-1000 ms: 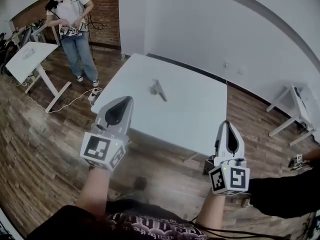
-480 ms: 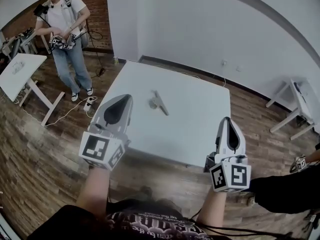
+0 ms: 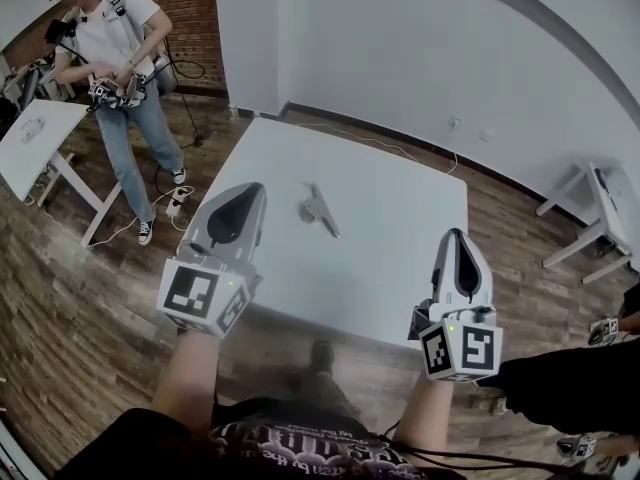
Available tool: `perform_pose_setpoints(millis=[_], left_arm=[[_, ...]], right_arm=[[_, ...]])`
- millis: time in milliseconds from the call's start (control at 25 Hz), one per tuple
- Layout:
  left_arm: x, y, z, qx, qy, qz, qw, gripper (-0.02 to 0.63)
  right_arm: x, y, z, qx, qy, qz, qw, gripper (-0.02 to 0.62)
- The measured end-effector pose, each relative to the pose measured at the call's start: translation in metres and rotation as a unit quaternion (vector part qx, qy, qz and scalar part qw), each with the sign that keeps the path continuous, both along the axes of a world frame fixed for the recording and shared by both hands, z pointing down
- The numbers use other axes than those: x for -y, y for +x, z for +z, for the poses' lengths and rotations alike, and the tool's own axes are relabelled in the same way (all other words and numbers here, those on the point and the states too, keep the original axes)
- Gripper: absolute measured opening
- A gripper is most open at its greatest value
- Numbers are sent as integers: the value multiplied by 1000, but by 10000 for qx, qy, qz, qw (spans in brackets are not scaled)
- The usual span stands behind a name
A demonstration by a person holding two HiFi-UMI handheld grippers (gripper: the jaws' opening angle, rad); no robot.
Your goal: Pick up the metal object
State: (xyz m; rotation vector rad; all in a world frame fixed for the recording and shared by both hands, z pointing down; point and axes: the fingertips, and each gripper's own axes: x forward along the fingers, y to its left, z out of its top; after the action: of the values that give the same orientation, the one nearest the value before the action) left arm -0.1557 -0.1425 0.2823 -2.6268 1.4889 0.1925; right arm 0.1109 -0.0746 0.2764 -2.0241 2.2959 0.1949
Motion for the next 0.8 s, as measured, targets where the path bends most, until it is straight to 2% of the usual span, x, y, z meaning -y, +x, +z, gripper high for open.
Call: perform_pose_setpoints(millis=[480,800], left_arm=[[55,24,1,37,-31,-247,9997,0],[83,28,25,127,-312,-423,9985,0]], right_arm=[[67,27,-4,-28,24,-197,9998,12],[96,39,0,-18,1,-281,9996,11]])
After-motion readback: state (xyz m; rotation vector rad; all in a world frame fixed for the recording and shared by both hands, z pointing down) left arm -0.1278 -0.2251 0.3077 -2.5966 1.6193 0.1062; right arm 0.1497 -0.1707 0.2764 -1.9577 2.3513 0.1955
